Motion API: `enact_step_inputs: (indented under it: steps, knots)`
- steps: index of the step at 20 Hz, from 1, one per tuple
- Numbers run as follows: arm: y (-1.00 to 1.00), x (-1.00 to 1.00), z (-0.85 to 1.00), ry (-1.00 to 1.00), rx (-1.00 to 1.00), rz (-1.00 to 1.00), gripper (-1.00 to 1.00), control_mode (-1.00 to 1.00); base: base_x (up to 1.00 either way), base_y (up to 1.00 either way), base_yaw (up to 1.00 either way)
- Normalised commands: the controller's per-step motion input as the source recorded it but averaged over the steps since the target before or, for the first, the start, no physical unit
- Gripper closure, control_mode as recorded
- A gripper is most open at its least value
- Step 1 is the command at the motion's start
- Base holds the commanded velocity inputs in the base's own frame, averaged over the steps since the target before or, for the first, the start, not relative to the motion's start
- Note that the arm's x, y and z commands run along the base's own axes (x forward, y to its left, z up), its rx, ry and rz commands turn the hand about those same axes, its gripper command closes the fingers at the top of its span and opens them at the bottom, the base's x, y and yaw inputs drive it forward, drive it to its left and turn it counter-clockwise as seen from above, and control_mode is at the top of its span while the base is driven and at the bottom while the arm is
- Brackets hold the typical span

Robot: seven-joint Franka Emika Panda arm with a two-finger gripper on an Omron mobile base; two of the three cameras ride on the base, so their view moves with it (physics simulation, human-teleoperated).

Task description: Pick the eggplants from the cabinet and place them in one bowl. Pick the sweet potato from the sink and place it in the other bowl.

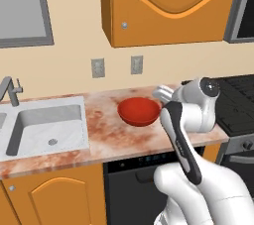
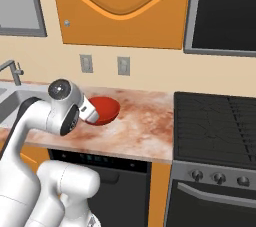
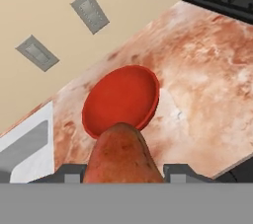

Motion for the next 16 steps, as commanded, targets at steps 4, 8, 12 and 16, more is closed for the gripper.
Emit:
enact_step_inputs:
  steps: [4,8,12,16]
  knots:
    - [0.01,0.02,-0.02,-0.02,0.00,0.00,1.00,-1.00,0.00,0.00,0.00]
    - [0.00,0.12,0.00,0.00,0.00,0.00,1.00,-1.00,0.00,0.00,0.00]
    - [0.00,0.30,-0.02,0.00,0.00,0.00,1.00,-1.00,0.00,0.00,0.00]
    - [0.00,0.42,-0.11,0.00,0.00,0.00,1.00,-1.00,0.00,0.00,0.00]
